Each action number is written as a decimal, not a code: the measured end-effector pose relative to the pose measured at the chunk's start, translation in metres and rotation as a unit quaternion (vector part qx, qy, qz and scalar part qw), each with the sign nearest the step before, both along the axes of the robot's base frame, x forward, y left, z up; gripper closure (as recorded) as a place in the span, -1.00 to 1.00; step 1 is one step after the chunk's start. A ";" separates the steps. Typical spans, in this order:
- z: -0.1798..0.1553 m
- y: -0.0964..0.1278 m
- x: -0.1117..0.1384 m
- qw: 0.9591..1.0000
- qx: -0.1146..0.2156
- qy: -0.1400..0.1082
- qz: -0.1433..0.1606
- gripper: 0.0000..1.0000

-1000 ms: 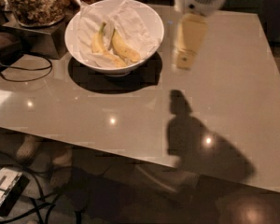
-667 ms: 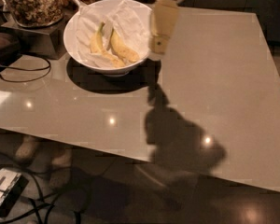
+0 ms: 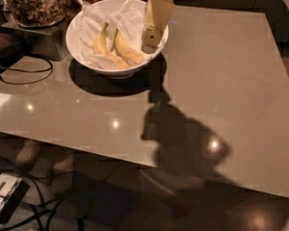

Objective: Pick banana from white bowl

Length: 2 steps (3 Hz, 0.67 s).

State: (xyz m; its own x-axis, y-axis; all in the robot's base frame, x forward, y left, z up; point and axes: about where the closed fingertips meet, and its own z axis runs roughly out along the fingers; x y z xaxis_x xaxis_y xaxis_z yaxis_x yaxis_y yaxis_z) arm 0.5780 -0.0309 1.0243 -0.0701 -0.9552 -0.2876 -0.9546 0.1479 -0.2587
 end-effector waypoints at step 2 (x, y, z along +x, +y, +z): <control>-0.011 0.029 0.046 0.999 0.022 0.031 -0.025 -0.98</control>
Offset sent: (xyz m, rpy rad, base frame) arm 0.0451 0.0221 -0.0211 -0.0247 0.2213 -0.0686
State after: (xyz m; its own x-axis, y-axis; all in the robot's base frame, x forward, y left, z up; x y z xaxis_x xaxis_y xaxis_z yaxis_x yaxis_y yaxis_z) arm 0.6238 -0.0016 1.0129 -0.1358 -0.9367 -0.3227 -0.9597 0.2052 -0.1918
